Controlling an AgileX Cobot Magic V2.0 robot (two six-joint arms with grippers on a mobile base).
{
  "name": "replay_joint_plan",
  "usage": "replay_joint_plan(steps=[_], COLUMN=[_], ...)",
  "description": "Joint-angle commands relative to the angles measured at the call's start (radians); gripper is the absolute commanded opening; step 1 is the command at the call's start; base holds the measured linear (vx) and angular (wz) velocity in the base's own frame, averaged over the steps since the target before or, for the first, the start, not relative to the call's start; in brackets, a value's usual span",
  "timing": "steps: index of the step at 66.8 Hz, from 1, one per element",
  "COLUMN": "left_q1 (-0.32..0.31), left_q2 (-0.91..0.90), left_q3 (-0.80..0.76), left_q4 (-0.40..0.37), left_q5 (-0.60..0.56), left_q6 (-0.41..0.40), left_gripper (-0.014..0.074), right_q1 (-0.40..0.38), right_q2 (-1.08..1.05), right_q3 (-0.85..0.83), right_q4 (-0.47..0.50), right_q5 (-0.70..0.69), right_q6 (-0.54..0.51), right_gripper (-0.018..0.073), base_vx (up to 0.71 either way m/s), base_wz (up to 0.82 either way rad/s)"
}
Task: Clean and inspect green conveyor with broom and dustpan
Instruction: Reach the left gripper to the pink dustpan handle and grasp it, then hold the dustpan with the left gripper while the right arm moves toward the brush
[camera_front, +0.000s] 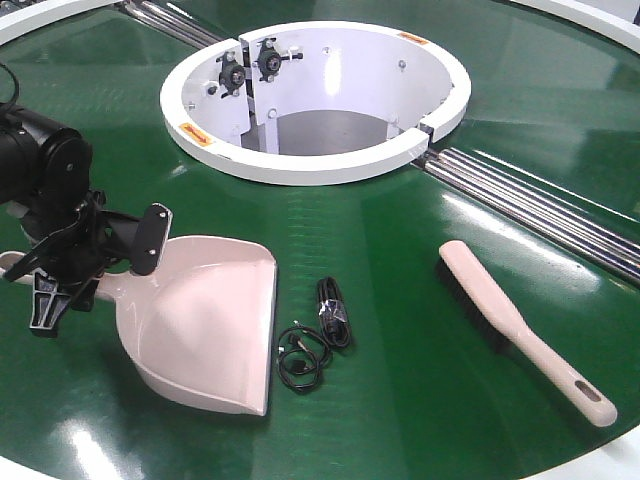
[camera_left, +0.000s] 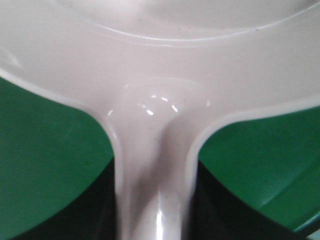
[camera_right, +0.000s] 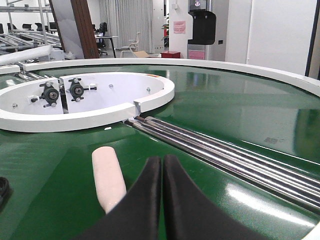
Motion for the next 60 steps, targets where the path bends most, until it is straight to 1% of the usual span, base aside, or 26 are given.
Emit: replay_joint_plan(steps=[1, 16, 21, 26, 47, 60], left_q1=[-0.005, -0.005, -0.005, -0.005, -0.005, -0.005], left_q2=[-0.041, -0.021, -0.015, -0.010, -0.009, -0.009], left_q3=[-0.029, -0.029, -0.029, -0.029, -0.029, -0.029], left_q4=[0.009, 0.020, 0.037, 0.062, 0.070, 0.070], left_q5=[0.005, 0.019, 0.022, 0.024, 0.038, 0.133], left_q6=[-0.017, -0.037, -0.081, -0.108, -0.109, -0.109], left_gripper=[-0.0007, -0.0007, -0.0007, -0.0007, -0.0007, -0.0007], right_q1=[0.000, 0.000, 0.000, 0.000, 0.000, 0.000], right_q2=[-0.011, -0.011, -0.011, -0.011, -0.011, -0.011], right_q3=[0.004, 0.004, 0.004, 0.004, 0.004, 0.004], right_q4=[-0.010, -0.010, -0.010, -0.010, -0.010, -0.010], right_q5=[-0.075, -0.075, -0.075, -0.075, -0.075, -0.075], right_q6=[-0.003, -0.003, -0.003, -0.003, -0.003, -0.003], right_gripper=[-0.0008, -0.0008, -0.0008, -0.0008, -0.0008, -0.0008], base_vx=[0.00, 0.00, 0.00, 0.00, 0.00, 0.00], base_wz=[0.00, 0.00, 0.00, 0.00, 0.00, 0.00])
